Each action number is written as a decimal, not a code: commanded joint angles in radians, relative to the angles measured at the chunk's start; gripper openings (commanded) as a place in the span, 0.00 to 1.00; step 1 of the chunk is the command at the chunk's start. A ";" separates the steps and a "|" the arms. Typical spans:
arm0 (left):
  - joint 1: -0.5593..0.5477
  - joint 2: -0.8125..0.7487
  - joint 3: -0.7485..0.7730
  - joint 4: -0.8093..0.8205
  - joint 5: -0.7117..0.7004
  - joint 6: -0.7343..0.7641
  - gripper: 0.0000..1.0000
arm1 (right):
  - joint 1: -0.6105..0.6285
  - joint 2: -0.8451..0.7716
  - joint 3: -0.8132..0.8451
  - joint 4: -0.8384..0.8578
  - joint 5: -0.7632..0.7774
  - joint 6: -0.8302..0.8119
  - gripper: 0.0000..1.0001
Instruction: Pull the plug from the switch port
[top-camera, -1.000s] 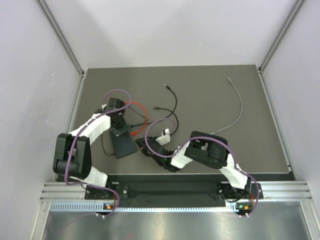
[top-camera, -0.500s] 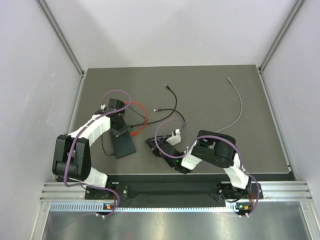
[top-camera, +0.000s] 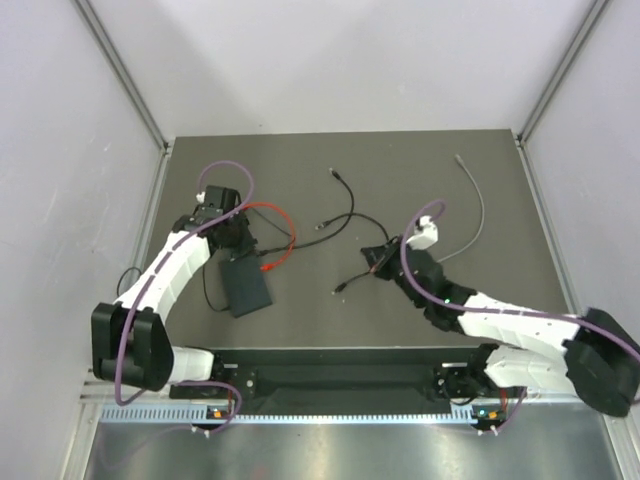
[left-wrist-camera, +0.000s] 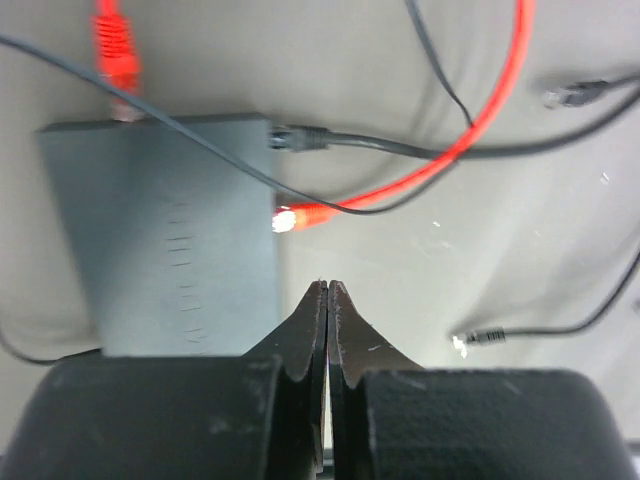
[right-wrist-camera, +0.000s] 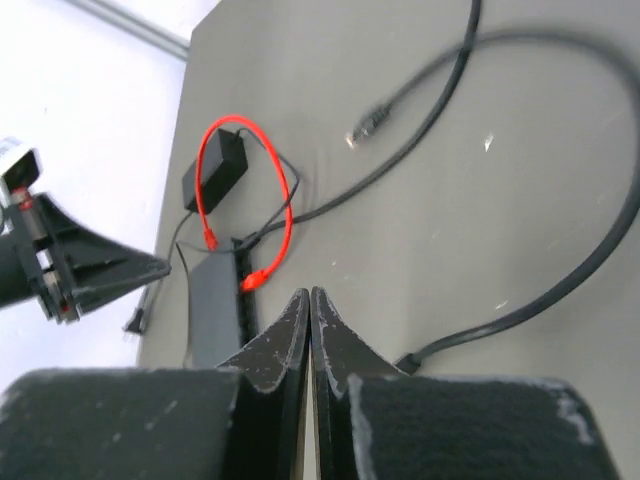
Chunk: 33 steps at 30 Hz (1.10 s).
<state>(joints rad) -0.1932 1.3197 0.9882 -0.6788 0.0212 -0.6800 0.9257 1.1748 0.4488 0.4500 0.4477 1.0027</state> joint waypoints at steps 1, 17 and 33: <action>-0.012 0.035 0.033 0.042 0.089 0.030 0.00 | -0.130 -0.131 0.077 -0.238 -0.166 -0.219 0.00; -0.028 0.214 0.099 0.117 0.247 0.059 0.00 | -0.459 -0.012 0.061 -0.306 -0.532 -0.127 0.55; -0.026 0.237 0.041 0.170 0.287 0.077 0.00 | -0.410 0.341 -0.025 0.133 -0.543 0.140 0.45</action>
<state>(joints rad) -0.2180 1.5959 1.0355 -0.5415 0.3141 -0.6266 0.4965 1.4628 0.4057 0.4351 -0.1074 1.0657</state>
